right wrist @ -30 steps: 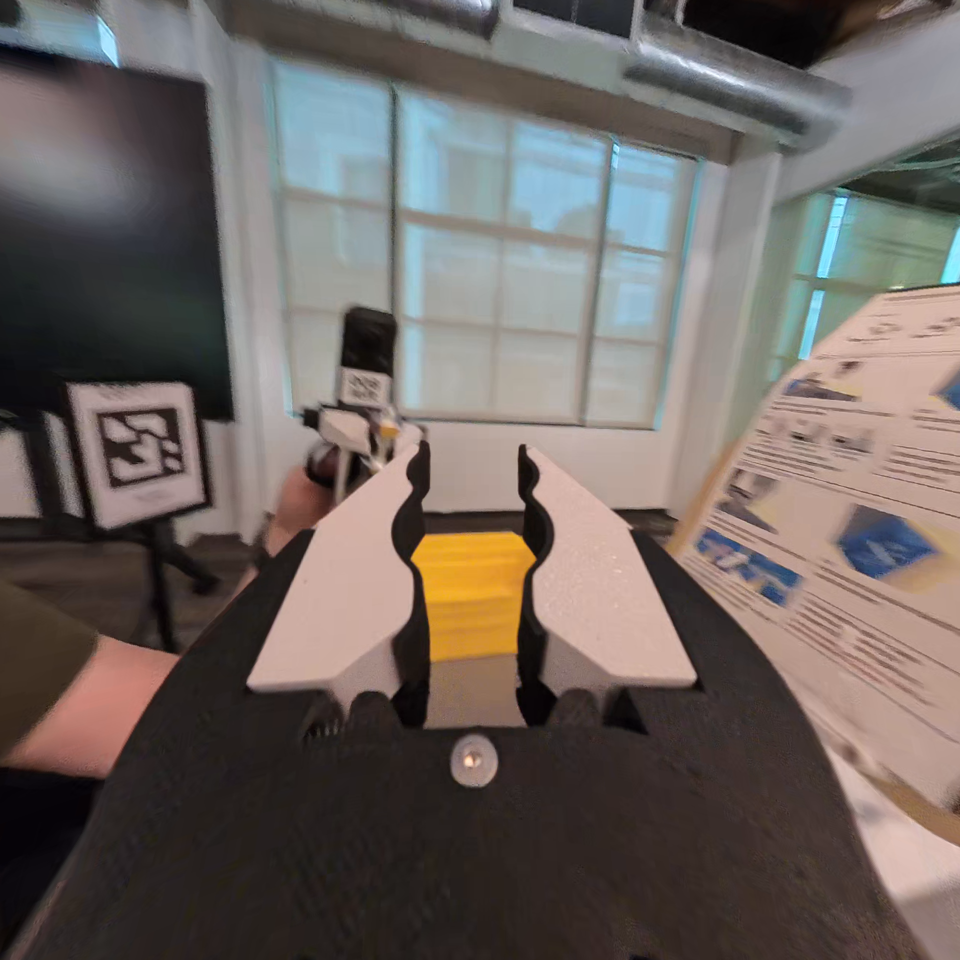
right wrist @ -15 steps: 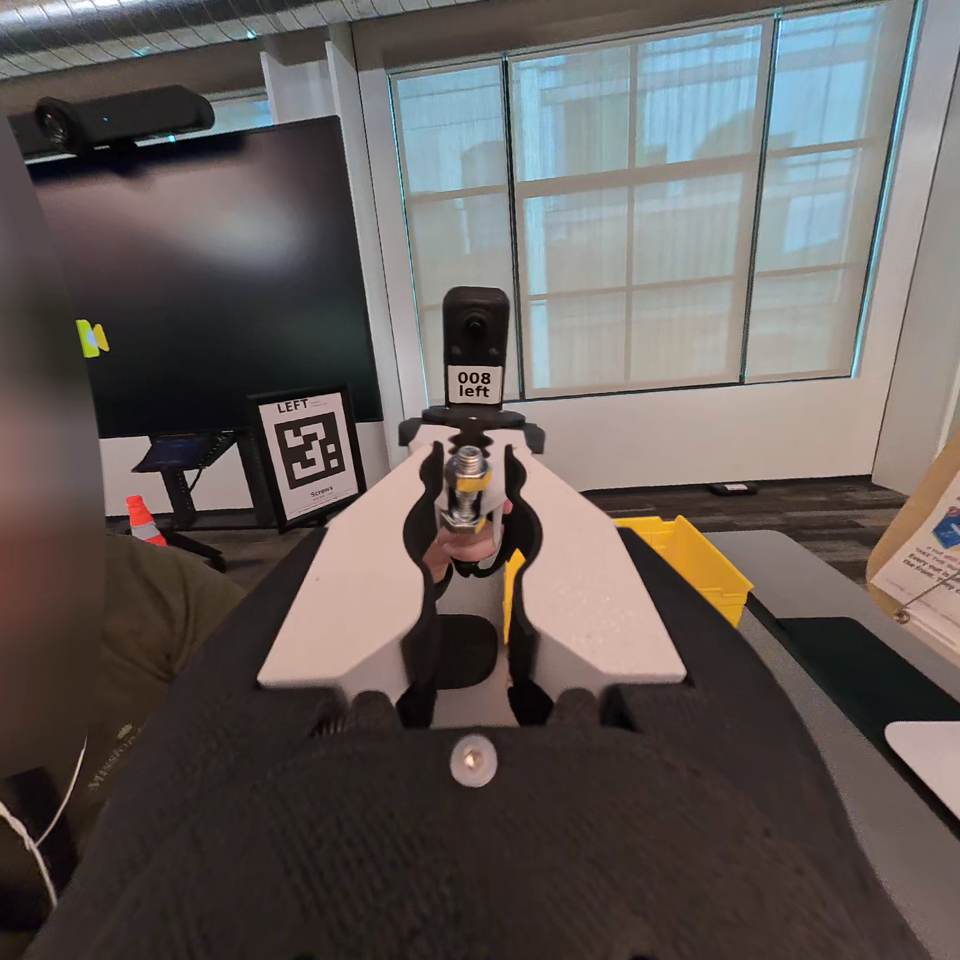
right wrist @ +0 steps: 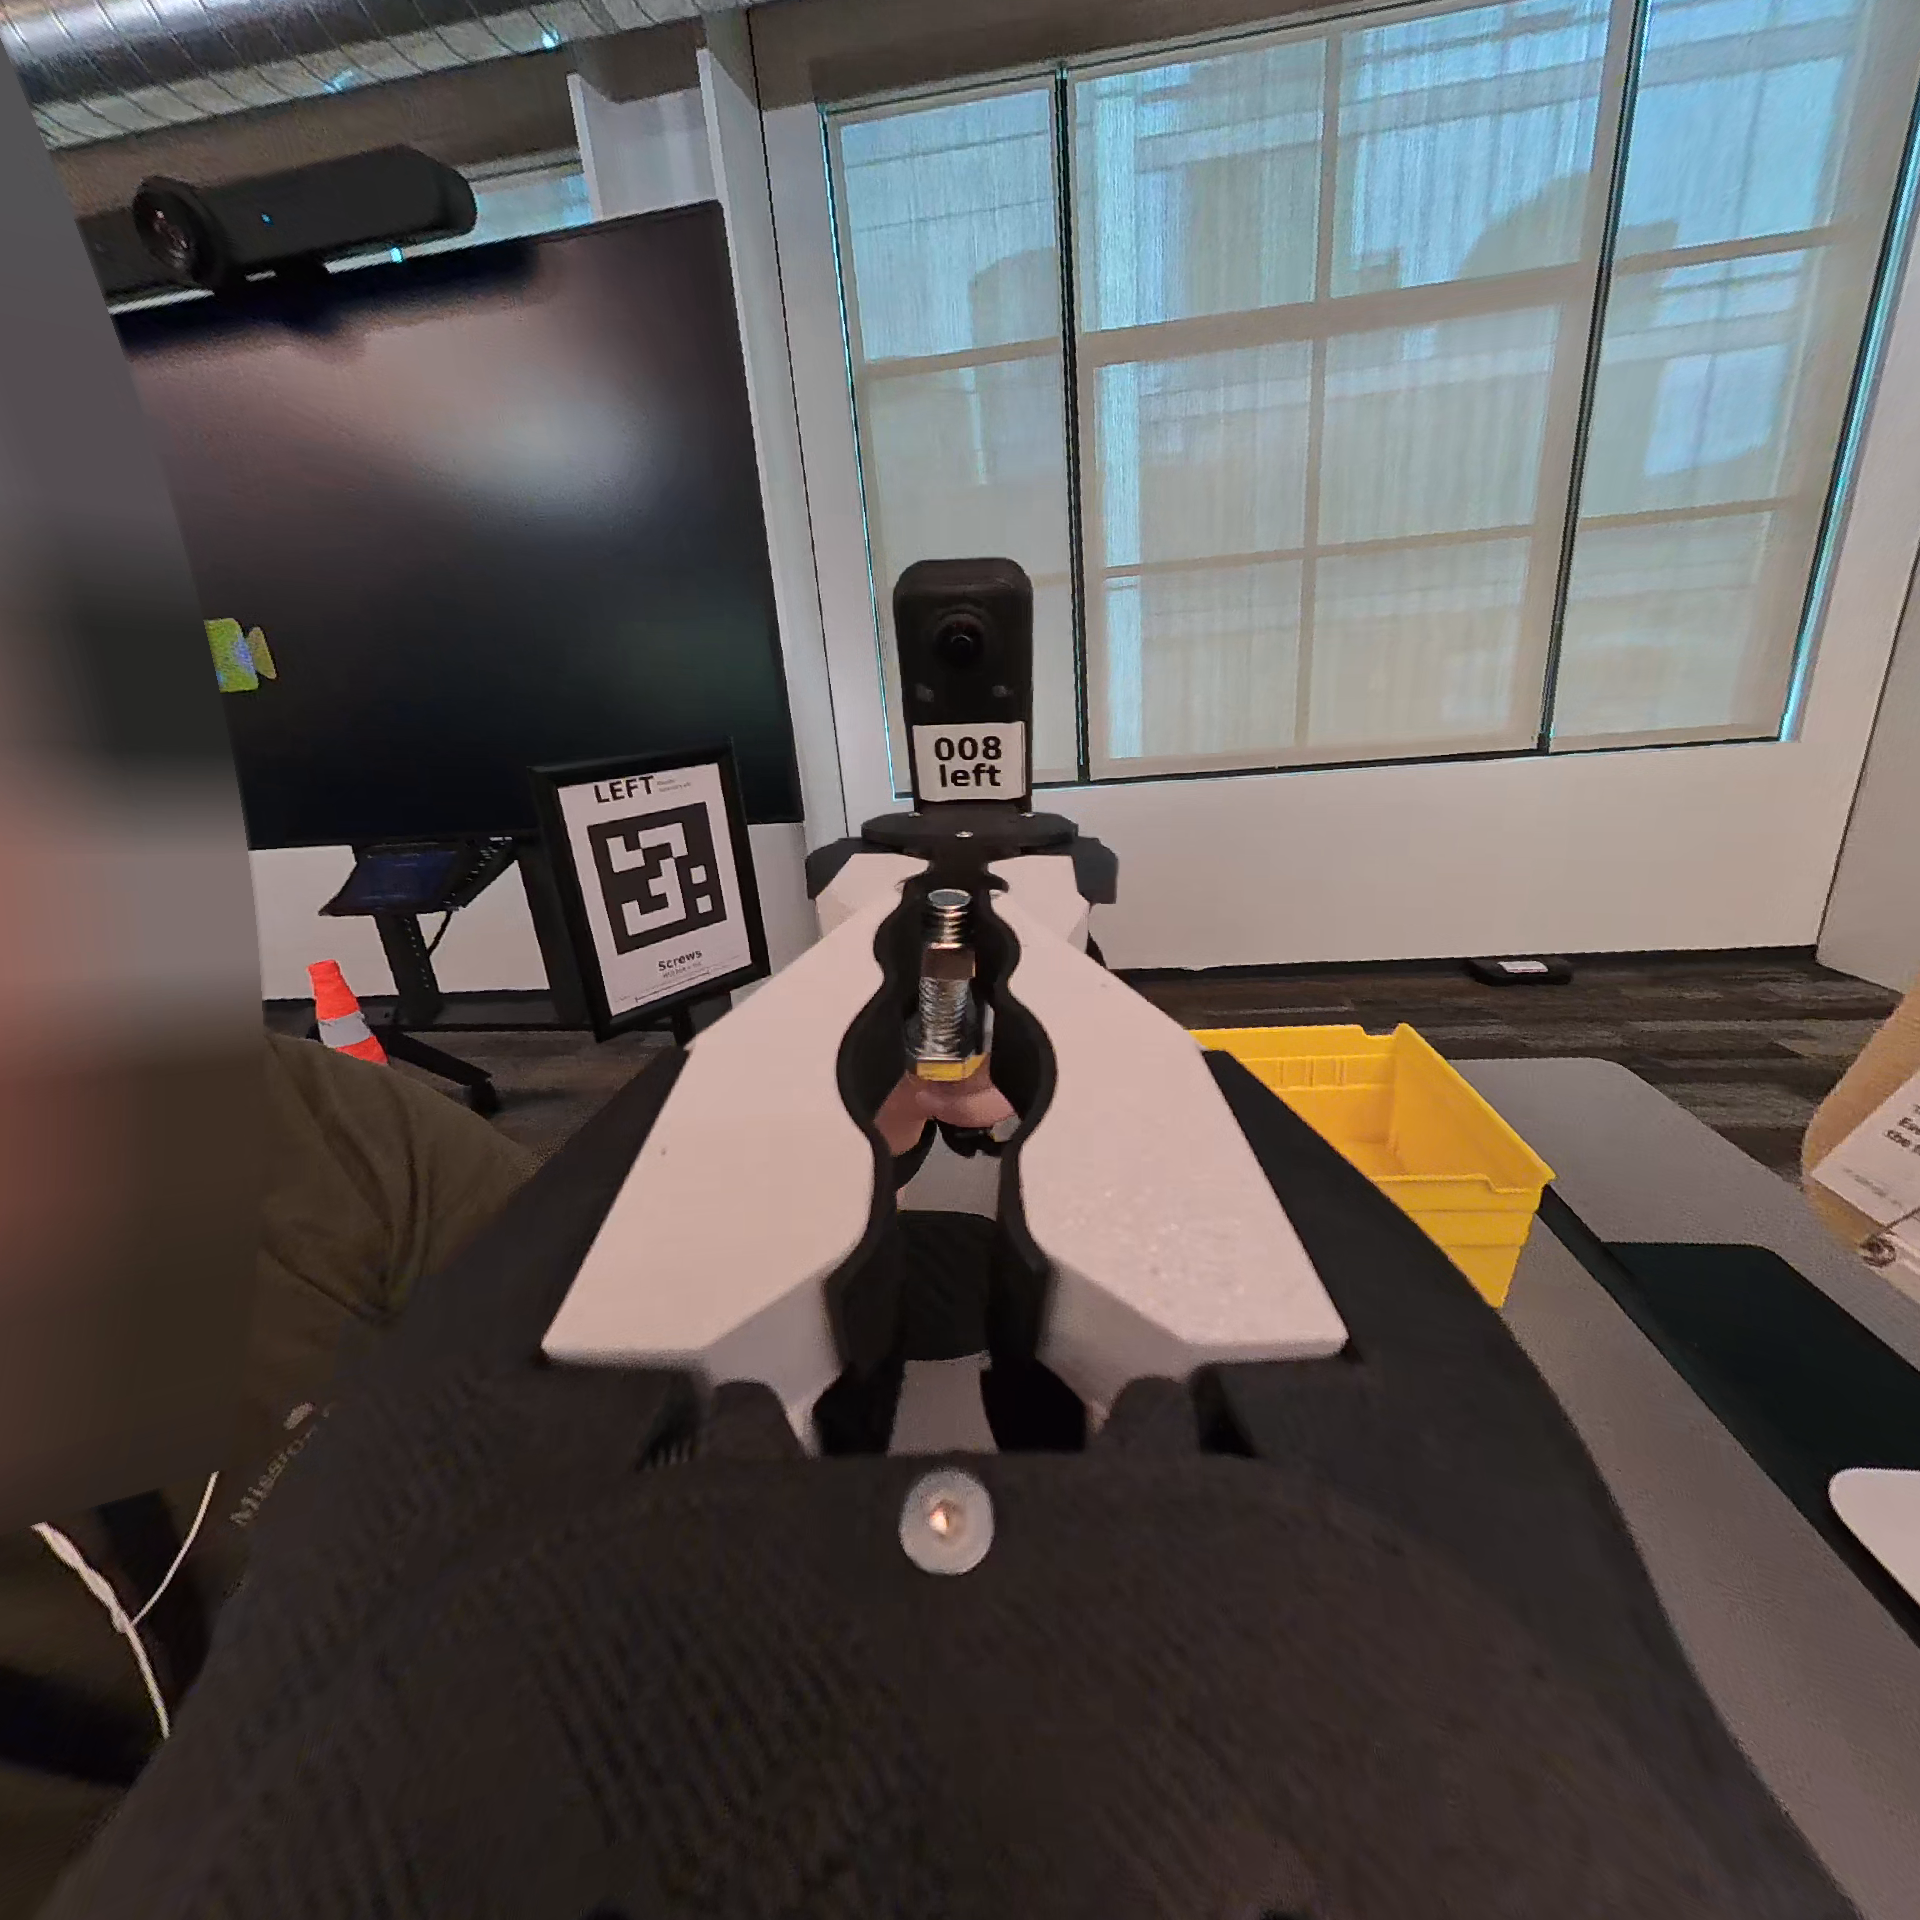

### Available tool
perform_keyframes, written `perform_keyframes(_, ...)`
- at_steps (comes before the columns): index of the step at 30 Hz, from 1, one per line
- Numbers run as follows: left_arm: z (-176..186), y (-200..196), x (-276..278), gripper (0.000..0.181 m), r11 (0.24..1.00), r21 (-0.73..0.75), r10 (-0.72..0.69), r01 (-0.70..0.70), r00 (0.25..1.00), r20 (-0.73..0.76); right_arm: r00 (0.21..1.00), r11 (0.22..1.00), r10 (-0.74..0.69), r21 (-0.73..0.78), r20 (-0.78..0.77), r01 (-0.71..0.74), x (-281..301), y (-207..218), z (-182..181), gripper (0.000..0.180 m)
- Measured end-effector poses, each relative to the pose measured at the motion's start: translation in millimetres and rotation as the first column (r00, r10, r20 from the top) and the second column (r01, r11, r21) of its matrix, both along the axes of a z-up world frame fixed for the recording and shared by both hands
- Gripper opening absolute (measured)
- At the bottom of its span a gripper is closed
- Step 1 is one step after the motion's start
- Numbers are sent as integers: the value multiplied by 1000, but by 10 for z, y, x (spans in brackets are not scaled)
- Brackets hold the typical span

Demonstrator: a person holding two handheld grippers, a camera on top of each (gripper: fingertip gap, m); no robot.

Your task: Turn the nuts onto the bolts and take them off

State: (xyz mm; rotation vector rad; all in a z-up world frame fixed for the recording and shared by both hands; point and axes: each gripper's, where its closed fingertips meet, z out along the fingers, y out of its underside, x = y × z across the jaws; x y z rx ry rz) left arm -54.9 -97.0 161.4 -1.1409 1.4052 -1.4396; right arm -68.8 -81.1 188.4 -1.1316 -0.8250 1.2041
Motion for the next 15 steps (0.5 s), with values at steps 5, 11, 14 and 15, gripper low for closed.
perform_keyframes(5, -2, -8, -6, 8, 999, -31, -39, 40, 999, 29, 1000, 1000, 11, 3, 20, -11, -31, -23, -23, 8)
perform_keyframes(11, -88, -8, 7, 9, 994, -84, -65, 63, 998, -19, 998, 1000, -7, 15, 62, 6, -52, 5, -84, 7)
perform_keyframes(14, -95, -13, 1, 9, 991, -106, -78, 75, 997, -23, 997, 1000, -9, 24, 76, 7, -64, -5, -97, 7)
perform_keyframes(15, -99, -23, -2, 8, 991, -108, -86, 83, 996, -26, 997, 1000, -11, 29, 79, 8, -65, -10, -96, 7)
